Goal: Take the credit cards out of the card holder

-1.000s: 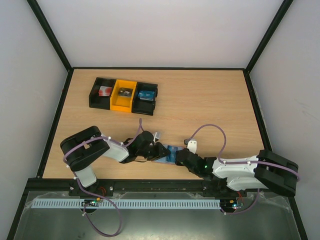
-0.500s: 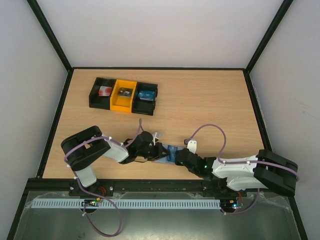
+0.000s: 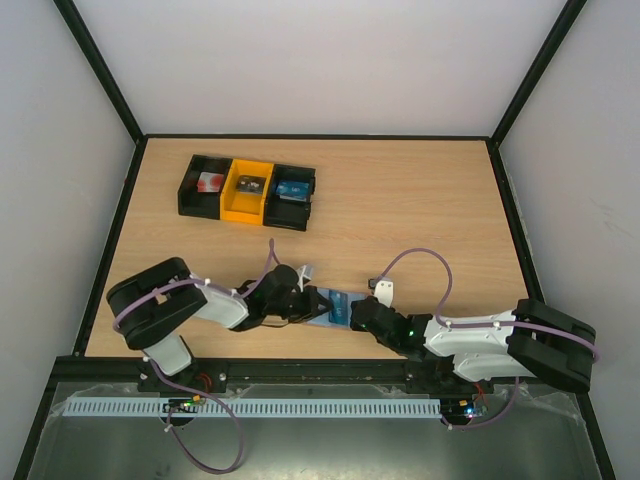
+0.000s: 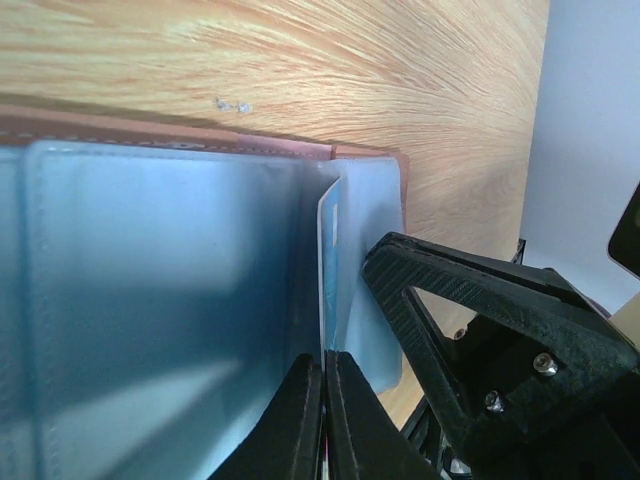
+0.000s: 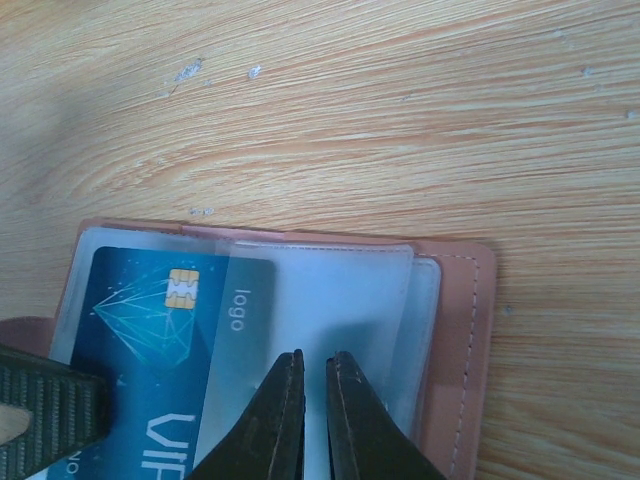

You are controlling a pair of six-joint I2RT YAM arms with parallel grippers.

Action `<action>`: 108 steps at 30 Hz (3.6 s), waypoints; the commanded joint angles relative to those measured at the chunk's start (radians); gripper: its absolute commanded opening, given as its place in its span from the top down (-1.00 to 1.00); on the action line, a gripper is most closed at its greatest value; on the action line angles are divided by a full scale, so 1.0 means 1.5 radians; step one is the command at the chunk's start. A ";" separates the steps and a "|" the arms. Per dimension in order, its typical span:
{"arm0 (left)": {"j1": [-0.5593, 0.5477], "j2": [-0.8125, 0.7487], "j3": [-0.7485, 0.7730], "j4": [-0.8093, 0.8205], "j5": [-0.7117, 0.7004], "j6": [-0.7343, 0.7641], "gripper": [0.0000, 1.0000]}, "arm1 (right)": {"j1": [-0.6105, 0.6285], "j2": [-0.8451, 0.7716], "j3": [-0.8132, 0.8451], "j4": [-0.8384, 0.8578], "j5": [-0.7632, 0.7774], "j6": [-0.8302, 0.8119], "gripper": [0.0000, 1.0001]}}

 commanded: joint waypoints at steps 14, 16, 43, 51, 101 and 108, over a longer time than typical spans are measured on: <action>0.021 -0.196 -0.047 -0.164 -0.111 0.023 0.95 | 0.002 -0.050 0.028 -0.075 -0.023 -0.023 0.62; 0.021 -0.228 -0.046 -0.186 -0.125 0.023 0.95 | 0.002 -0.078 0.029 -0.071 -0.037 -0.022 0.52; 0.012 -0.527 -0.155 0.005 -0.193 -0.055 0.95 | 0.002 -0.196 0.029 0.277 -0.212 0.168 -0.19; 0.007 -0.530 -0.173 0.055 -0.185 -0.062 0.95 | 0.001 -0.165 0.049 0.305 -0.227 0.148 0.54; 0.041 -0.722 0.029 -0.541 0.137 0.330 0.95 | 0.001 -0.422 0.072 -0.045 -0.566 -0.190 0.95; 0.067 -0.751 0.029 -0.564 0.043 0.314 0.95 | 0.001 -0.491 0.052 -0.087 -0.455 -0.167 0.11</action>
